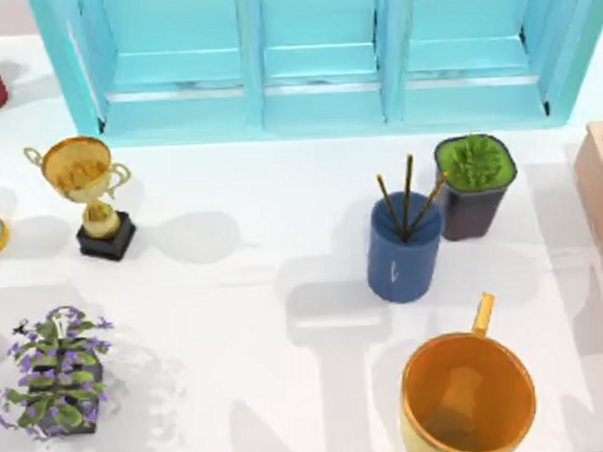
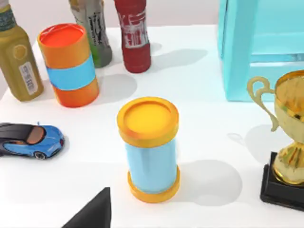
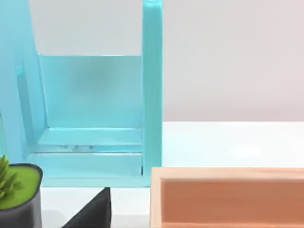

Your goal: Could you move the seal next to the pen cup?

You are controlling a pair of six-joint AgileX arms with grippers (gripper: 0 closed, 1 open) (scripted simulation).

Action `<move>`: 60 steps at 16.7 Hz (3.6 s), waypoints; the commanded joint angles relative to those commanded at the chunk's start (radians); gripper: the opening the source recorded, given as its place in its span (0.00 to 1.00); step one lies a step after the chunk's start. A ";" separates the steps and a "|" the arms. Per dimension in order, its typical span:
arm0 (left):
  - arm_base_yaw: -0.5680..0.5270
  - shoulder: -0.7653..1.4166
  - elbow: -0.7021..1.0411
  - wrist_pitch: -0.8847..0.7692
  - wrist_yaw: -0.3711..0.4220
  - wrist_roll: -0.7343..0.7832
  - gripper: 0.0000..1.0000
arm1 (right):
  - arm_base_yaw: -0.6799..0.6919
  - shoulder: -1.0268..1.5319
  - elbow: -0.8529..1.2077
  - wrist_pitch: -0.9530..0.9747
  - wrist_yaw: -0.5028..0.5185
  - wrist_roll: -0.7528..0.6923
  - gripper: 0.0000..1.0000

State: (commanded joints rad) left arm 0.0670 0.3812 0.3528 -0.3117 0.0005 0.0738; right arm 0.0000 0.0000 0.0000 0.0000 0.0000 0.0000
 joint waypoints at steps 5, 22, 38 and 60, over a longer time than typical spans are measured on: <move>0.072 0.512 0.382 -0.350 0.001 0.077 1.00 | 0.000 0.000 0.000 0.000 0.000 0.000 1.00; 0.205 1.340 1.077 -0.968 0.000 0.220 1.00 | 0.000 0.000 0.000 0.000 0.000 0.000 1.00; 0.208 1.433 0.779 -0.578 0.000 0.225 1.00 | 0.000 0.000 0.000 0.000 0.000 0.000 1.00; 0.208 1.433 0.779 -0.578 0.000 0.225 0.00 | 0.000 0.000 0.000 0.000 0.000 0.000 1.00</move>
State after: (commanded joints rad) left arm 0.2752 1.8140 1.1322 -0.8896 0.0007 0.2990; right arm 0.0000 0.0000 0.0000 0.0000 0.0000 0.0000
